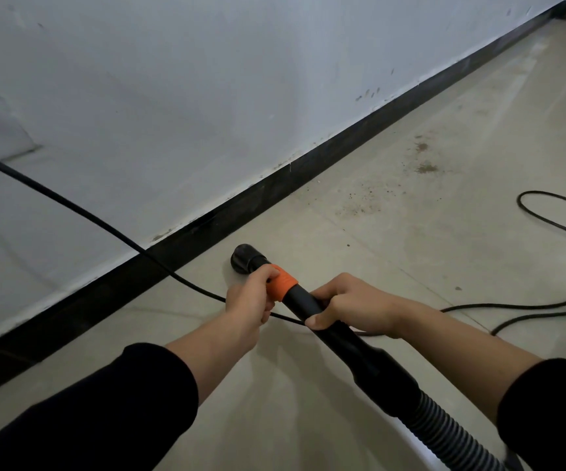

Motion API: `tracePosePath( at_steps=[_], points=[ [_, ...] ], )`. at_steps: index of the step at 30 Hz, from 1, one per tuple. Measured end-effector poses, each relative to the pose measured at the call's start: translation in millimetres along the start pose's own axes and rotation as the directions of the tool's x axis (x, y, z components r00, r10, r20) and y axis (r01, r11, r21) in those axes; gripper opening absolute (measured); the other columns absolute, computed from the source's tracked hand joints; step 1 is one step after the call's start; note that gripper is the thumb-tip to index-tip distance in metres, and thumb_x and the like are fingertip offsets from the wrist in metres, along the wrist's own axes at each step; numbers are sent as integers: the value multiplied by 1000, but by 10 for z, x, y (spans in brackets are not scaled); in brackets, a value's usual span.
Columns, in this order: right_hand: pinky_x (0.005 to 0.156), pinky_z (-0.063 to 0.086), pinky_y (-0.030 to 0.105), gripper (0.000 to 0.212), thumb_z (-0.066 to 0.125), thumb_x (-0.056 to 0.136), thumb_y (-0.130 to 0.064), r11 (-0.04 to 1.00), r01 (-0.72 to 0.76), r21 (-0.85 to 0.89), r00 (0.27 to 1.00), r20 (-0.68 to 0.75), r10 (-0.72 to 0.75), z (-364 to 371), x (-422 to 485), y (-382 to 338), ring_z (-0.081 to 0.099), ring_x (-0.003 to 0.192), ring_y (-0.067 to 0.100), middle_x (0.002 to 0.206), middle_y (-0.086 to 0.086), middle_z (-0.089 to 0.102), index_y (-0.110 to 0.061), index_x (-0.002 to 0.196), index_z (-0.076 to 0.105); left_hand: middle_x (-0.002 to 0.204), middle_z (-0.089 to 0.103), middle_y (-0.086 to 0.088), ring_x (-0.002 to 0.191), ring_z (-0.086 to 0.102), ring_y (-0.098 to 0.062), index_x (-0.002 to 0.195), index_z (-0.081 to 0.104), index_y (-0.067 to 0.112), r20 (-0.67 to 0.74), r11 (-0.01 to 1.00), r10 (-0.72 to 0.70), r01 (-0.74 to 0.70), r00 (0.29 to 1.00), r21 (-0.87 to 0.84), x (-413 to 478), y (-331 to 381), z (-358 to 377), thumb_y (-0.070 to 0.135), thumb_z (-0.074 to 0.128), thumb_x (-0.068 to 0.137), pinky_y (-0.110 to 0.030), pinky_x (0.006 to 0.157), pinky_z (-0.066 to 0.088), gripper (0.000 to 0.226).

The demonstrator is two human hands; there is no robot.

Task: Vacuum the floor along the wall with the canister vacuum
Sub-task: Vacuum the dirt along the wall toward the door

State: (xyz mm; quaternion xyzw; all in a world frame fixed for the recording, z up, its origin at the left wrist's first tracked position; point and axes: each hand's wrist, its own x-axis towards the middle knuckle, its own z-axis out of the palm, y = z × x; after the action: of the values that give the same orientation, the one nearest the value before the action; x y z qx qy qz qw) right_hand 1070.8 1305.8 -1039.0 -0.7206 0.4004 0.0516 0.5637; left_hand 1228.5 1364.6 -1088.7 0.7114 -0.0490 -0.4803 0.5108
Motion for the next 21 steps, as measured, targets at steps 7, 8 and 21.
tracePosePath(
  at_steps=[7,8,21],
  points=[
    [59,43,20,19,70,80,-9,999,-32,13,999,-42,33,-71,-82,77,53,61,16,67,5,54,6,92,70,50,42,0,50,39,-13,74,55,11,12,1000,10,-10,1000,14,-25,-29,125,30,69,79,-25,53,36,24],
    [61,43,22,21,71,79,-9,999,-34,12,998,-53,35,-92,-94,89,54,62,16,68,6,55,5,94,70,50,42,1,50,38,-13,74,55,12,20,1000,11,-12,1000,15,-29,-26,166,30,69,79,-25,53,36,24],
    [68,50,31,12,73,78,-13,996,-81,24,978,-191,84,-323,-297,248,59,64,20,70,9,61,-2,83,72,71,52,-7,66,47,-16,82,61,9,118,999,8,-11,993,31,-67,25,650,30,68,83,-26,60,40,21]
  ],
)
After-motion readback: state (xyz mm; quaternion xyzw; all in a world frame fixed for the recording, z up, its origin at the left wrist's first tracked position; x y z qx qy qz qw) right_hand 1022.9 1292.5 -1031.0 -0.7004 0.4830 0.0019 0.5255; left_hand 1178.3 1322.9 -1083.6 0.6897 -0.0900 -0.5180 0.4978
